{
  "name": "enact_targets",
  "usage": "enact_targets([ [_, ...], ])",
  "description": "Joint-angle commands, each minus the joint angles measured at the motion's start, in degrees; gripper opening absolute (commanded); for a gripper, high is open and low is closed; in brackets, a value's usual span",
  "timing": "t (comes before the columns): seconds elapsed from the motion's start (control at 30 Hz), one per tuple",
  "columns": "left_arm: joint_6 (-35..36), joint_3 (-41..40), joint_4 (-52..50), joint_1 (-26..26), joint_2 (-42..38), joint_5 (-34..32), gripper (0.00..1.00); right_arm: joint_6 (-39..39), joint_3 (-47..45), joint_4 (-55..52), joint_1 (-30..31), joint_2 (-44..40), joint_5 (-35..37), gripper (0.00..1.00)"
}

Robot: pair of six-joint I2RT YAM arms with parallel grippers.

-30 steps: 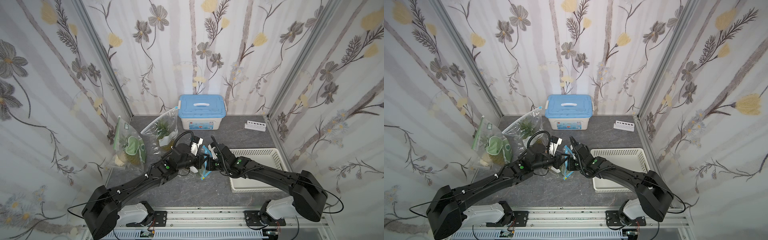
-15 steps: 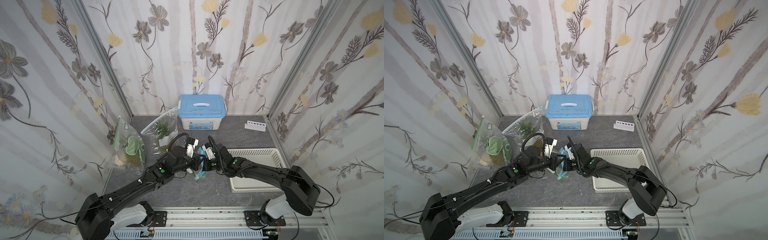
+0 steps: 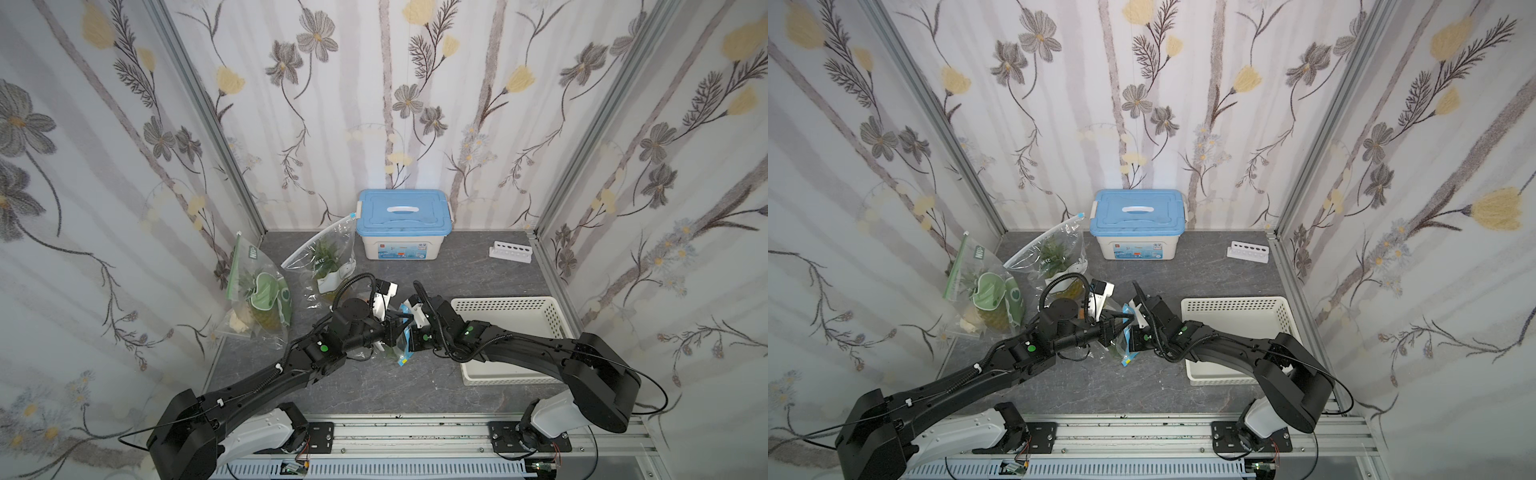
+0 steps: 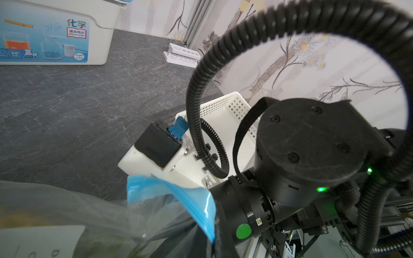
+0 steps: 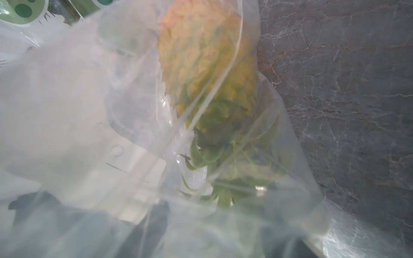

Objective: Open the zip-top bag and take out the pineapple
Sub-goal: Pick up the pineapple from the zipper food storage bag.

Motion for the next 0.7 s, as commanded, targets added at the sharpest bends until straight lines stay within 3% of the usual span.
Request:
enact_targets([
  [0.0, -0.11, 0.19, 4.11, -0.02, 0.08, 0.06, 0.00, 0.97, -0.36, 2.63, 0.29, 2.56, 0.56, 0.66],
  [0.3, -0.28, -2.22, 1.92, 0.03, -1.81, -1.89, 0.00, 3.00, 0.98, 14.34, 0.64, 11.75, -1.53, 0.63],
  [0.37, -0.03, -2.62, 0.97, 0.02, -2.70, -2.81, 0.00, 3.11, 1.39, 15.53, 0.71, 13.03, -1.79, 0.53],
  [0.5, 0.24, -3.72, -0.69, -0.06, -4.43, -4.14, 0.00, 3.27, 0.88, 17.64, 0.73, 13.76, -1.73, 0.16],
  [0.6, 0.80, -4.46, -3.15, -0.02, -6.23, -6.11, 0.20, 3.19, -0.26, 19.35, 0.73, 12.02, -2.34, 0.00],
  [0.67, 2.04, -4.75, -6.80, 0.07, -8.05, -9.21, 0.37, 2.81, -1.00, 19.17, 0.73, 9.56, -2.55, 0.00],
])
